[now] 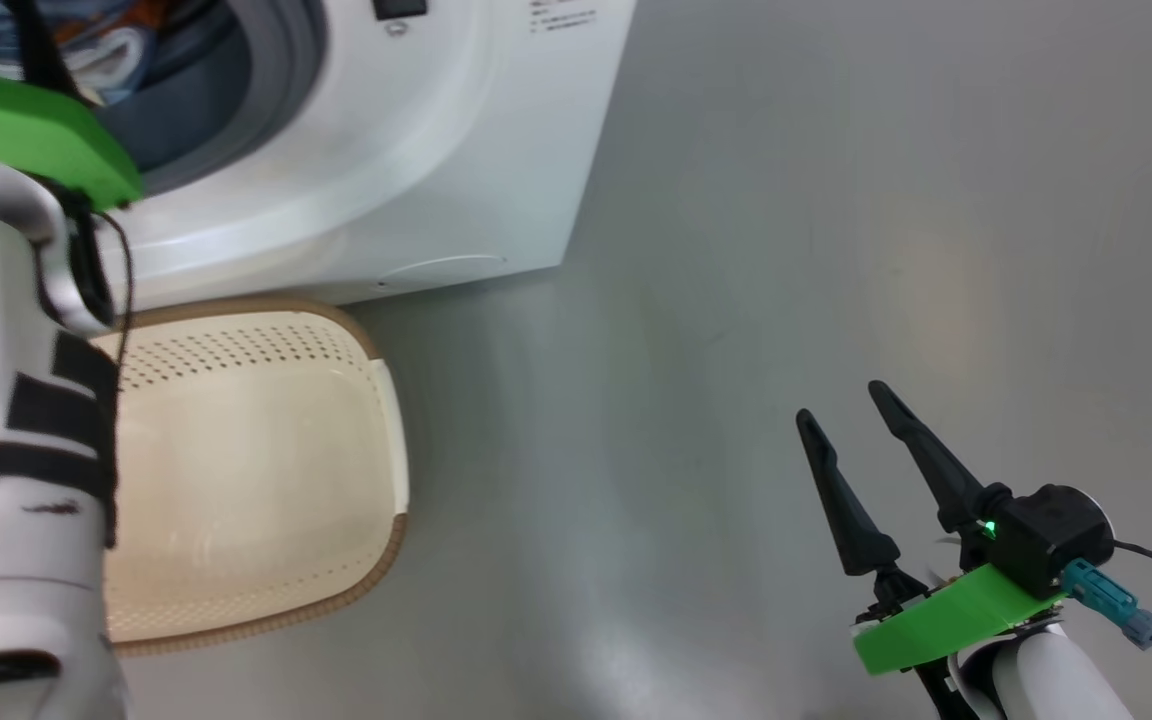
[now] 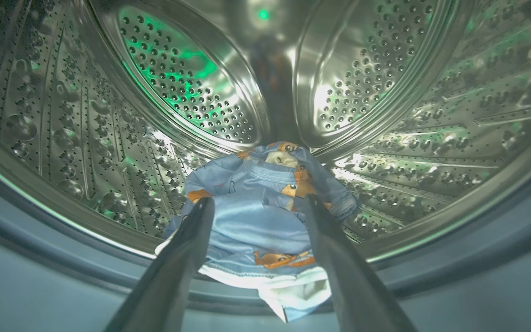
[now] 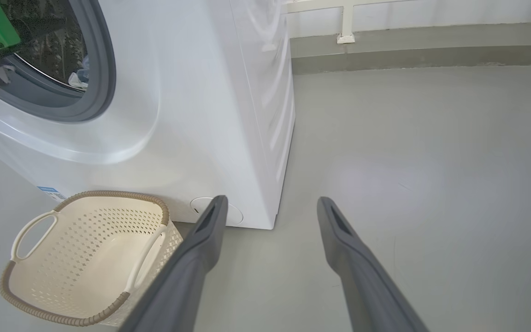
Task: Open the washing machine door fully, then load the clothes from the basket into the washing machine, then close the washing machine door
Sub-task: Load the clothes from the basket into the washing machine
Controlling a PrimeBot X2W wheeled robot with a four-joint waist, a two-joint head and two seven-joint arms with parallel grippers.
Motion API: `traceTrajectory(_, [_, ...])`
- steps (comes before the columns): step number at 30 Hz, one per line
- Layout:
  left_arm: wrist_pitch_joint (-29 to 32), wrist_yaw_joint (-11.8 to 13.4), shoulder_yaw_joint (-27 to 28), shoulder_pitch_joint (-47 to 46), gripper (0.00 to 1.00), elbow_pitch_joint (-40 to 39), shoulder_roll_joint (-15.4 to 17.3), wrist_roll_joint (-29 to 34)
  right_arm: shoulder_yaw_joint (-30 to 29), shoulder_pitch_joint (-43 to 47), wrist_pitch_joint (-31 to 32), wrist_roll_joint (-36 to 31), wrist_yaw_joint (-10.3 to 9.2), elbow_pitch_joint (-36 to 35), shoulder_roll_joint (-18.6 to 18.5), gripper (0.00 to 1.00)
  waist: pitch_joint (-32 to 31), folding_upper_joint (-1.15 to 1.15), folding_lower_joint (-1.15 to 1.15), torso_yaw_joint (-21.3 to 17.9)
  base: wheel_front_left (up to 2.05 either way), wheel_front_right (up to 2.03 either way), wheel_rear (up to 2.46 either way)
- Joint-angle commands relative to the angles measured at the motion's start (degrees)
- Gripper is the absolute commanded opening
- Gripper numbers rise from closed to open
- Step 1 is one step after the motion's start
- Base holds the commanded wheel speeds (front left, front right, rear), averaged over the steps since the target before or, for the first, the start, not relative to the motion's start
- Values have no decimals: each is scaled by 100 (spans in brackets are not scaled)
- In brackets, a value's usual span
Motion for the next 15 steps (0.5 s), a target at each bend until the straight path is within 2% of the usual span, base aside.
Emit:
traceTrajectory(1, [-30, -66, 63, 215, 100, -266, 134, -43, 51, 154, -27, -4, 9, -128, -19, 100, -189, 0, 0, 210, 0, 0, 0])
traceTrajectory(15, [-30, -429, -69, 1512, 100, -1499, -285, -119, -163, 196, -27, -90, 9, -223, -34, 100, -277, 0, 0, 639, 0, 0, 0])
